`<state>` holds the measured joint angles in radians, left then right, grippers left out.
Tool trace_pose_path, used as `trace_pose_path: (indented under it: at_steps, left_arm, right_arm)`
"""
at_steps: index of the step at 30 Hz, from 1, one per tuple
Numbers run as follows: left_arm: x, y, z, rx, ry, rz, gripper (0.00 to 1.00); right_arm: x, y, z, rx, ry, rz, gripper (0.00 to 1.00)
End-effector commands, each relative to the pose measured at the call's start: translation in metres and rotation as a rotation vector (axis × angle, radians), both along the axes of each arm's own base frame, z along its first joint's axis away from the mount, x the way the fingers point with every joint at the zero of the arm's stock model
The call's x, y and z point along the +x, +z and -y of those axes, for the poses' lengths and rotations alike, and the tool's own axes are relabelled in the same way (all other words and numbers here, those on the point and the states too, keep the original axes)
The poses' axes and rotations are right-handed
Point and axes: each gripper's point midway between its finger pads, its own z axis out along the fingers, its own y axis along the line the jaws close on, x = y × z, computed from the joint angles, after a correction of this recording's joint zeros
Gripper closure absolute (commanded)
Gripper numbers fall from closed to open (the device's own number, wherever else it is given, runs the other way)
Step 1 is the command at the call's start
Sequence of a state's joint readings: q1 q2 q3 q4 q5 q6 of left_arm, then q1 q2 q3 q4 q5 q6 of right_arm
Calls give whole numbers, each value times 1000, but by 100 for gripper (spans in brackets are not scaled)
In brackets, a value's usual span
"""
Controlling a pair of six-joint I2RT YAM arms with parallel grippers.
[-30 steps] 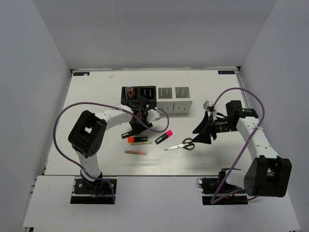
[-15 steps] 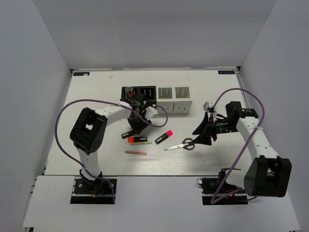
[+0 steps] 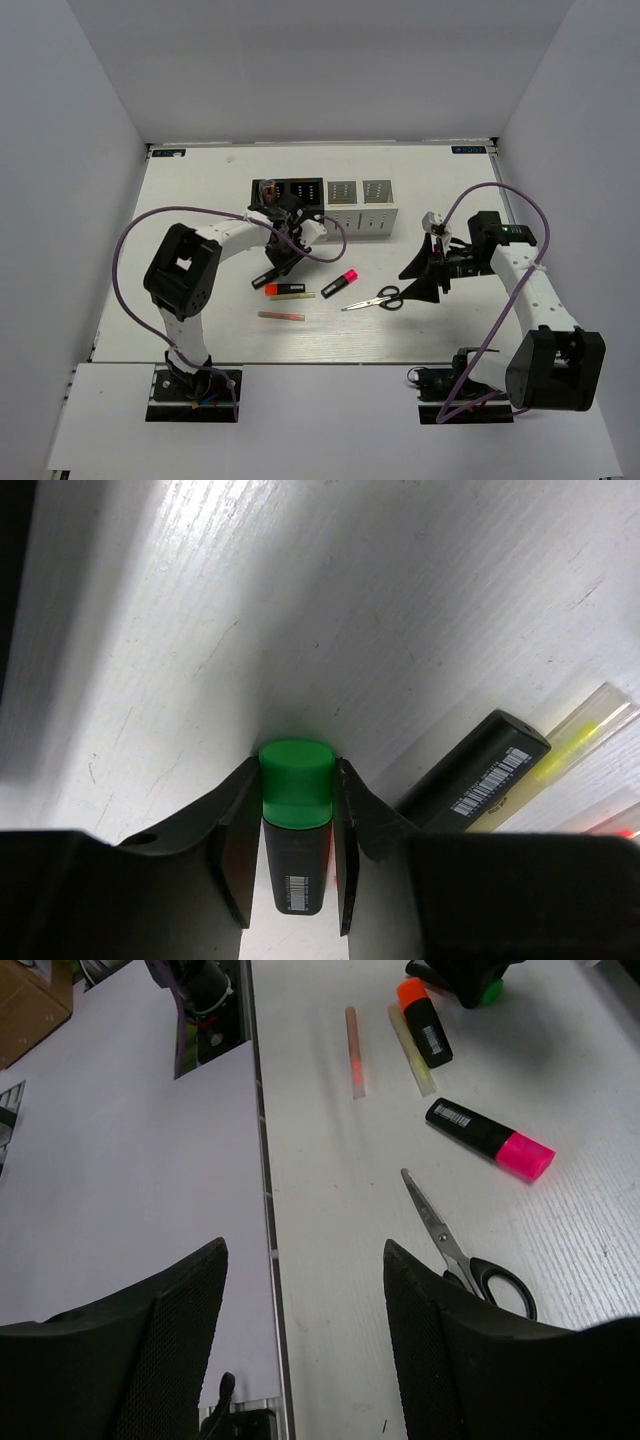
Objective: Sort the stationery into containers
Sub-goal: Pick up the pen from the center of the board, then place the pen in the storage box.
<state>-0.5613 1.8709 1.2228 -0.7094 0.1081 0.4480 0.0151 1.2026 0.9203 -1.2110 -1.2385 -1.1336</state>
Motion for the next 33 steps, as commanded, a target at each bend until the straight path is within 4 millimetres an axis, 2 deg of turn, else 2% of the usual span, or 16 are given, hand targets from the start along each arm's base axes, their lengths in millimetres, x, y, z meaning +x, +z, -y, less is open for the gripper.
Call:
trace_pose_path:
  at_steps: [1, 2, 3, 10, 12, 13, 14, 17, 18, 19, 20, 21, 23, 25, 28, 33]
  left_arm:
    - [-10, 3, -2, -17, 29, -16, 92]
    - [-3, 15, 5, -42, 39, 18, 95]
    - [2, 26, 7, -61, 42, 52, 96]
    - [29, 104, 39, -272, 92, 239, 99]
    - [37, 128, 47, -343, 121, 291, 99]
    - [37, 140, 52, -383, 118, 307, 99]
    - [44, 157, 60, -437, 135, 341, 99]
    - [50, 186, 70, -532, 162, 389, 99]
    - [59, 206, 78, -603, 170, 448, 99]
    - [63, 213, 81, -635, 194, 460, 99]
    - [72, 226, 86, -676, 199, 511, 99]
    - [81, 239, 88, -720, 222, 559, 99]
    - [94, 255, 94, -783, 252, 619, 99]
    - [111, 268, 100, -832, 296, 673, 99]
    - [137, 280, 100, -843, 345, 761, 99]
    - [169, 278, 94, -807, 445, 856, 99]
  right_arm:
    - [1, 18, -3, 41, 7, 54, 33]
    - [1, 18, -3, 40, 7, 51, 18]
    - [0, 19, -3, 38, 6, 55, 10]
    - [3, 17, -3, 34, -9, 35, 12]
    - [8, 17, -3, 31, -24, 20, 38]
    - [9, 16, -3, 31, -29, 3, 55]
    - [9, 16, -3, 31, -27, -2, 100]
    - [10, 16, -3, 25, -33, -7, 100]
    - [11, 14, -2, 18, -38, -8, 96]
    - [11, 15, -2, 15, -38, 3, 69]
    - [14, 14, -2, 15, -51, 0, 22]
    - [15, 13, -2, 8, -56, 8, 10]
    - [12, 7, -1, 1, -70, 9, 10]
    - [21, 6, 0, -15, -100, 69, 10]
    - [22, -2, 2, -29, -132, 82, 10]
    - [22, -1, 3, -33, -137, 97, 10]
